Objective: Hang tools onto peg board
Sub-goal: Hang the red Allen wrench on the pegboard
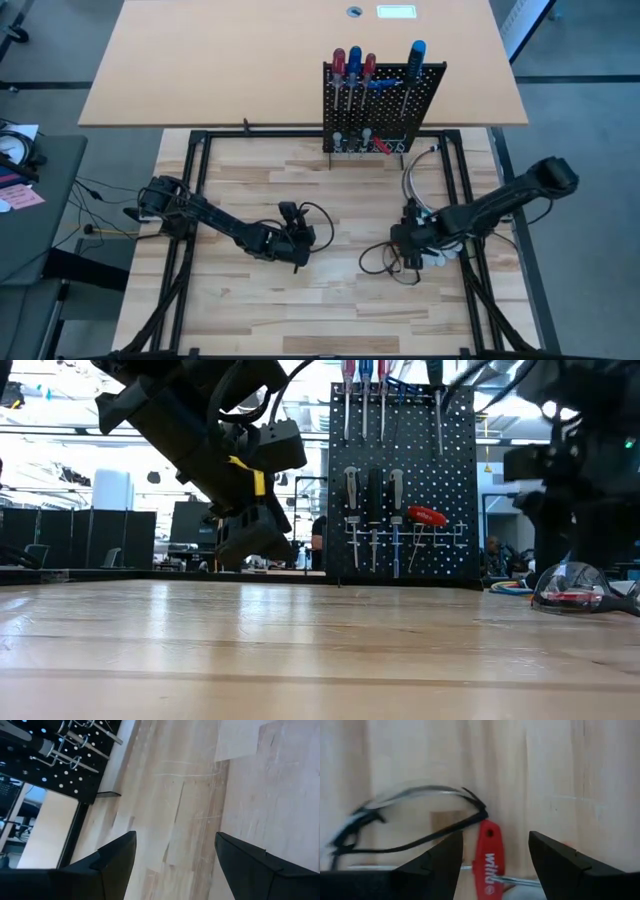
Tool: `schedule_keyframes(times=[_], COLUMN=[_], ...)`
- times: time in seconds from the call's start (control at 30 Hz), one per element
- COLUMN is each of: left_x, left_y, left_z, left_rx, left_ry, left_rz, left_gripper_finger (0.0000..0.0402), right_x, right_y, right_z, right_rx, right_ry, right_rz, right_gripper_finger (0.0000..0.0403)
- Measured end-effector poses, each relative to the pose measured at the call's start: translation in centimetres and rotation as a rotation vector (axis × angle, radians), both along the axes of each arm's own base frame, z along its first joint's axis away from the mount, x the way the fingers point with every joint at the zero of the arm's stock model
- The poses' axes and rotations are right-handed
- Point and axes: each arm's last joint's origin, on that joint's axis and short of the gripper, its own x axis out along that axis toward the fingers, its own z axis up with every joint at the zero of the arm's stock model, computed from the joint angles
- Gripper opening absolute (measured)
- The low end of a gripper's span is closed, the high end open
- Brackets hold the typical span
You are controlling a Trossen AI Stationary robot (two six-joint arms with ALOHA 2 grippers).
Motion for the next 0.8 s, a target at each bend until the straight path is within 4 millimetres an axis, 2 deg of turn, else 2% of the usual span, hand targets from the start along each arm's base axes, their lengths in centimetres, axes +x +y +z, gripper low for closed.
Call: schedule_keyframes(times=[0.27, 0.4, 0.5, 0.7, 0.8], left_x=[0.0, 0.0, 0.0, 0.0, 0.0], left_y=[0.0, 0.0, 0.0, 0.0, 0.0], left_z=[0.0, 0.0, 0.0, 0.0, 0.0], left_rx=[-0.002, -0.002, -0.002, -0.001, -0.002], left_ry=[0.004, 0.004, 0.005, 0.005, 0.005], left_rz=[-0.002, -0.002, -0.002, -0.002, -0.002], left_gripper_finger=[0.0264, 0.0264, 0.0264, 0.0264, 0.0264], right_x=[1.3, 1.7, 1.9, 2.3, 2.4], right_y=[-0.5, -0.7, -0.8, -1.3, -1.6], right_z=[-1.8, -2.4, -3.0, -3.5, -3.4], right_rx=[-0.034, -0.012, 0.022, 0.037, 0.018], right_ry=[0.172, 0.240, 0.278, 0.290, 0.267], right_rz=[0.003, -0.009, -0.017, -0.039, -0.035], right_gripper_finger=[0.0234, 0.0221, 0.0191, 0.0081, 0.0079])
